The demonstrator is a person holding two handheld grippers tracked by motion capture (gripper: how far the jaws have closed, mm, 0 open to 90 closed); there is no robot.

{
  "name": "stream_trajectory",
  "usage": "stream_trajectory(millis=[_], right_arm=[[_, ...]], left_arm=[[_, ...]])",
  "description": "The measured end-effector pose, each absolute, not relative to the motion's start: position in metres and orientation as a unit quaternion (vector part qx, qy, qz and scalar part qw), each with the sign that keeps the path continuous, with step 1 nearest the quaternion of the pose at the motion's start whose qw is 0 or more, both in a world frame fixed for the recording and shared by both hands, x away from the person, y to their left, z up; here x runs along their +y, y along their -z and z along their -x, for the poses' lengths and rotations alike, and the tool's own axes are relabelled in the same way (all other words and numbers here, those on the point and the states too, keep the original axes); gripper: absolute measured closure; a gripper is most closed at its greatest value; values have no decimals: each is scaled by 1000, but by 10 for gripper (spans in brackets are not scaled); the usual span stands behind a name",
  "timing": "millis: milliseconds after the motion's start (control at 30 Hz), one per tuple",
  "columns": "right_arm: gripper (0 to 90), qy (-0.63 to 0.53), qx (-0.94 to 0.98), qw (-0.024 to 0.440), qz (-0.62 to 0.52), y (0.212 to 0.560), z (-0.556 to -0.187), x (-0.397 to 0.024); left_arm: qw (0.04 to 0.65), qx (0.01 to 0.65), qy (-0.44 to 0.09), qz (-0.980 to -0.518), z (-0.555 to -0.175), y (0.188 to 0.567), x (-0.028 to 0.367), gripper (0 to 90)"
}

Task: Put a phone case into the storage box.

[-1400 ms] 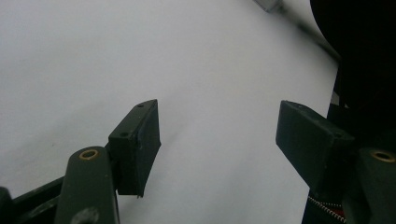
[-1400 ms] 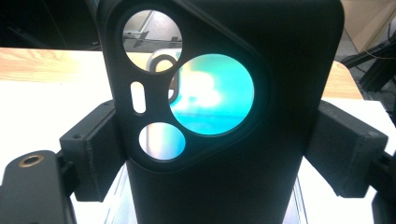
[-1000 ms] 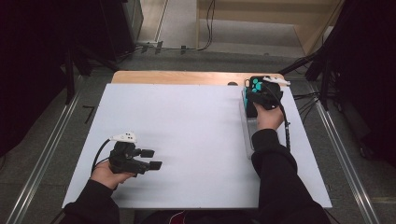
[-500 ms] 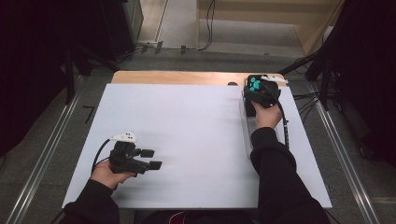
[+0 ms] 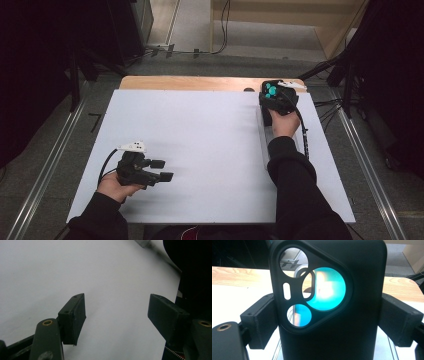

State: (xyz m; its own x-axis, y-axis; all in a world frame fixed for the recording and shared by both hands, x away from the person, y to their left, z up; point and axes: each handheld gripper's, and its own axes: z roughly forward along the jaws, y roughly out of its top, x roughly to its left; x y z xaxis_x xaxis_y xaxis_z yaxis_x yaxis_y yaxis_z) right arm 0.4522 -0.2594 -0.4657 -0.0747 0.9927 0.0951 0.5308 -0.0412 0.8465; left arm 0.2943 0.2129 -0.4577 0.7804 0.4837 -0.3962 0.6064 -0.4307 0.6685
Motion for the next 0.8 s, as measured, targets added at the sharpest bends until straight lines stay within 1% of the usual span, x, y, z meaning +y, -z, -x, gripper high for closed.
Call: stream_trajectory(millis=[300,367,667,800], right_arm=[[78,-387,625,291,-612,468,-453,-261],[16,-390,625,290,-611,469,-454,-262],[12,-395,629,281,-609,464,-451,-261],[2,-396,630,267,-613,460,-448,-263]], left_arm=[[424,326,71,-842,-295,458,213,309],[425,324,71,-842,-295,457,213,309],[424,327,69,-841,-295,458,213,309],[424,327,69,-842,-295,458,213,309]])
